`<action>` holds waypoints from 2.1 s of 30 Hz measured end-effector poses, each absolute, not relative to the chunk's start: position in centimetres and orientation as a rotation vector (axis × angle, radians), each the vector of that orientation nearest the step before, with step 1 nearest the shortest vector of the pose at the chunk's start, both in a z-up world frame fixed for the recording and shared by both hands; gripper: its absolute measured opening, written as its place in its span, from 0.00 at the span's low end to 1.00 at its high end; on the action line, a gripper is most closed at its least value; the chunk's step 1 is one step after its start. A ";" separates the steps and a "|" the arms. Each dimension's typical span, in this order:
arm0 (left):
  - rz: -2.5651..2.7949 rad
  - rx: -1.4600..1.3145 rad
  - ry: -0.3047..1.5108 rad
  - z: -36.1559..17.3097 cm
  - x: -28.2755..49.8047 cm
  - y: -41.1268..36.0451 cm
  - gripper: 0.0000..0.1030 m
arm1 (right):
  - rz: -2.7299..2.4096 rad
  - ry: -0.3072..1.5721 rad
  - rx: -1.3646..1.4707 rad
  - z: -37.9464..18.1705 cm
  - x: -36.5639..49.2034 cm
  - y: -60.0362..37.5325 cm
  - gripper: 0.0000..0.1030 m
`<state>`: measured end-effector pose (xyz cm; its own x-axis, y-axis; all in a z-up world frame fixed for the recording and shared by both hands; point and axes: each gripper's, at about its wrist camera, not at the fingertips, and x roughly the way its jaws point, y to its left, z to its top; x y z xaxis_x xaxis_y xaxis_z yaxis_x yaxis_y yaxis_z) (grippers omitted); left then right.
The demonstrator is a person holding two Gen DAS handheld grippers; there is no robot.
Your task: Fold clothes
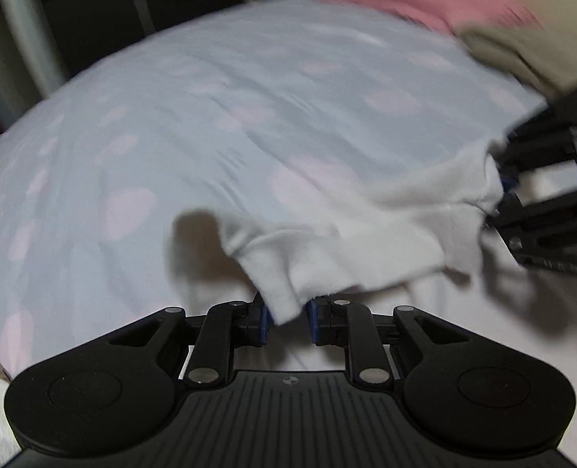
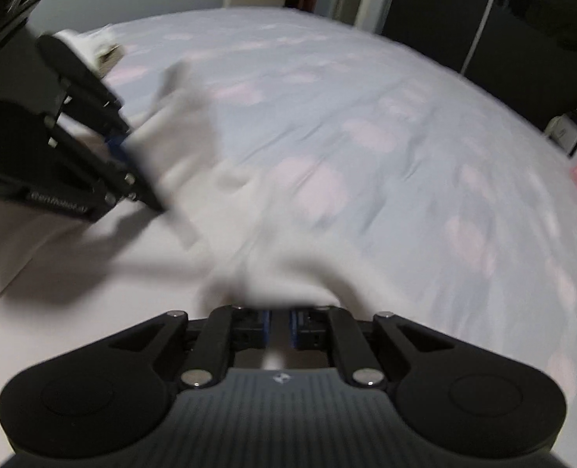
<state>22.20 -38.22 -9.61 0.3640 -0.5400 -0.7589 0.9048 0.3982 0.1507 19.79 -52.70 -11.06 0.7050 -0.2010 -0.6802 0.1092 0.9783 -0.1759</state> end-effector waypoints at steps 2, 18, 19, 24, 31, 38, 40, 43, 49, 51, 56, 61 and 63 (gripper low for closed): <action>-0.938 0.542 0.643 -8.2 23.5 -38.7 0.19 | -0.216 0.747 -0.118 -10.6 20.9 -53.9 0.12; -0.912 0.561 0.737 -4.1 19.2 -31.2 0.35 | -0.289 0.790 -0.044 -6.4 13.8 -54.6 0.34; -0.910 0.555 0.751 -3.9 18.5 -30.4 0.37 | -0.285 0.807 -0.037 -6.3 12.6 -54.2 0.34; -0.908 0.546 0.801 -2.7 13.8 -26.5 0.38 | -0.285 0.861 0.052 -6.0 7.1 -52.2 0.36; -0.946 0.530 0.854 -2.8 5.7 -21.0 0.43 | -0.300 0.899 0.218 -5.2 -0.5 -48.5 0.46; -0.951 0.554 0.935 -5.3 -1.6 -17.6 0.43 | -0.199 0.934 0.284 -5.7 -5.7 -42.5 0.47; -0.942 0.558 0.967 -6.2 -2.7 -17.0 0.43 | -0.168 0.956 0.282 -6.3 -6.7 -40.7 0.47; -0.925 0.562 1.014 -7.4 -3.6 -16.1 0.43 | -0.142 1.004 0.262 -7.6 -7.6 -38.8 0.47; -0.847 0.526 1.058 -8.0 -2.6 -14.4 0.07 | -0.194 1.059 0.233 -9.3 -8.8 -38.9 0.07; -0.840 0.486 1.073 -7.6 -1.8 -13.6 0.03 | -0.231 1.029 0.264 -8.4 -9.3 -40.0 0.05; -0.805 0.429 1.014 -6.0 -0.5 -12.3 0.02 | -0.343 0.948 0.293 -6.0 -10.7 -43.1 0.05; -0.728 0.277 0.966 -1.9 3.4 -10.0 0.02 | -0.486 0.862 0.344 -3.4 -12.2 -47.6 0.05; -0.701 0.223 0.941 0.1 5.2 -9.2 0.02 | -0.540 0.822 0.376 -2.0 -12.8 -49.8 0.05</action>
<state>5.21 -9.20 0.11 0.3895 -0.4526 -0.8022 0.6383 0.7605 -0.1191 -12.84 -49.82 -2.04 0.5594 -0.3052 -0.7706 0.5865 0.8027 0.1079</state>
